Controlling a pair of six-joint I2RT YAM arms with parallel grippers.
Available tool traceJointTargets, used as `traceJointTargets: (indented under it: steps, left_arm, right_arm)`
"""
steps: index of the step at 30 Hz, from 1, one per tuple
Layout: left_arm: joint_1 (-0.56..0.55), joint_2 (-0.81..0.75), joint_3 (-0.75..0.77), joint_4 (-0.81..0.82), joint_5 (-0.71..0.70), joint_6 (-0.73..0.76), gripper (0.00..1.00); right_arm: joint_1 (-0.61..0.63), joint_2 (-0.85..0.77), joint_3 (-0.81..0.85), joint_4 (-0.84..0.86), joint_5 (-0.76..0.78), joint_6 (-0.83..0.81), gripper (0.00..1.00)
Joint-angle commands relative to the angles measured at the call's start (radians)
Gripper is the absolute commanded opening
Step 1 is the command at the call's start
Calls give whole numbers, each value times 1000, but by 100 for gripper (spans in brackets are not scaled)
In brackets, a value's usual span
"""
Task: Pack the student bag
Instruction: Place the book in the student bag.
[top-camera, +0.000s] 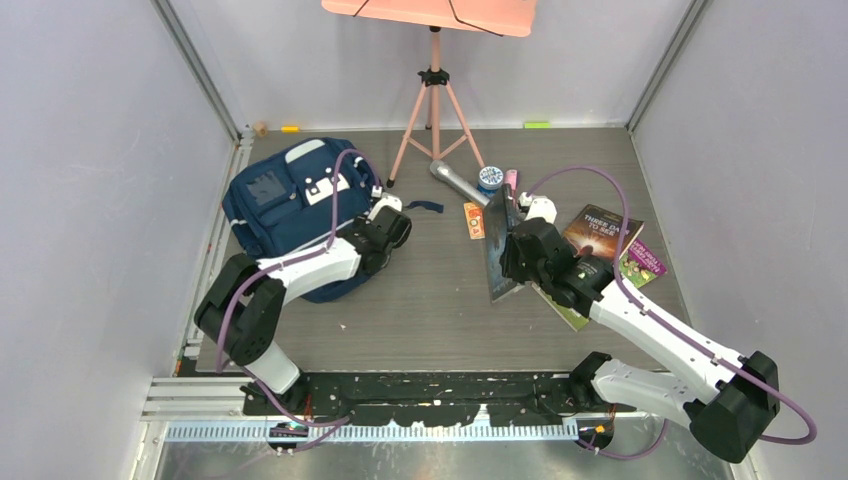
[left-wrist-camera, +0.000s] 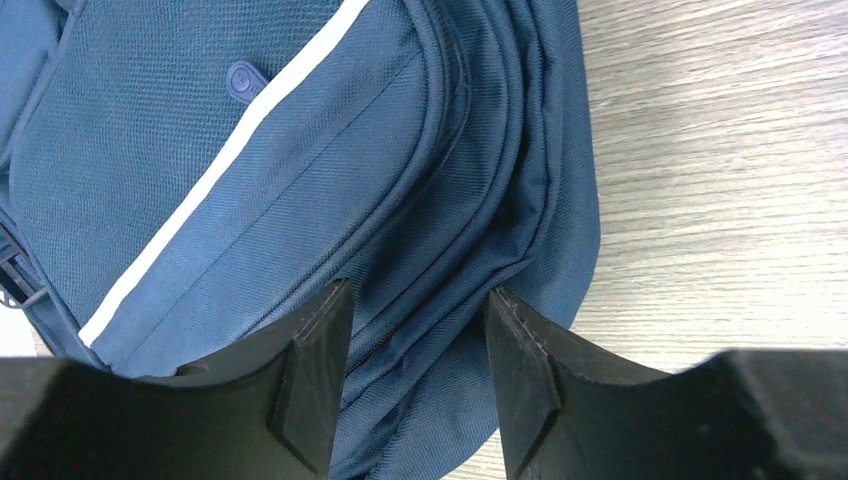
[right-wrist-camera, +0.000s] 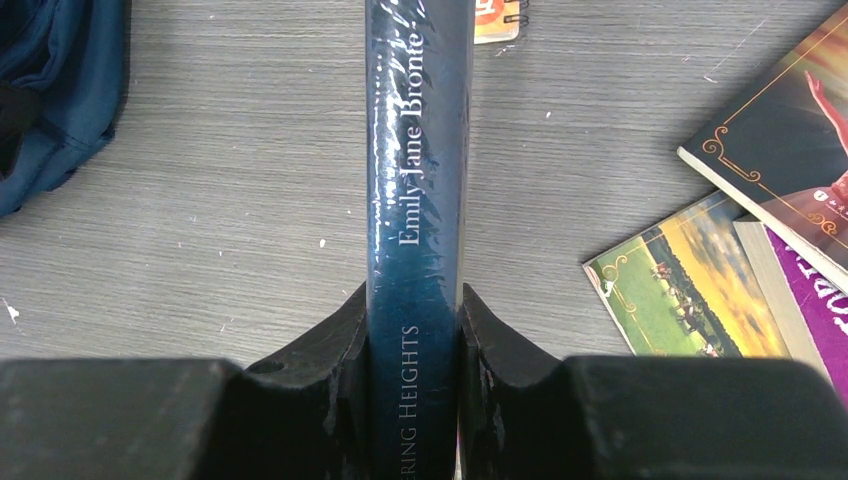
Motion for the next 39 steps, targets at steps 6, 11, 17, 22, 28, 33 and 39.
traceJointTargets:
  steps: [6, 11, 17, 22, 28, 33, 39]
  left_arm:
    - [10, 76, 72, -82, -100, -15, 28]
    - [11, 5, 100, -99, -34, -4, 0]
    - [16, -173, 238, -198, 40, 61, 0]
    - [37, -184, 456, -430, 127, 117, 0]
    - [74, -217, 553, -484, 339, 155, 0]
    - [86, -246, 534, -427, 432, 171, 0]
    - [115, -303, 413, -291, 484, 165, 0]
  right_arm:
    - [3, -72, 54, 107, 30, 26, 0]
    - [4, -91, 54, 89, 37, 24, 1]
    - [4, -86, 75, 82, 16, 26, 1]
    - [4, -72, 101, 90, -53, 52, 0]
    - [7, -29, 106, 195, -273, 169, 1]
    - [70, 89, 116, 335, -412, 288, 0]
    - [233, 184, 128, 565, -439, 396, 1]
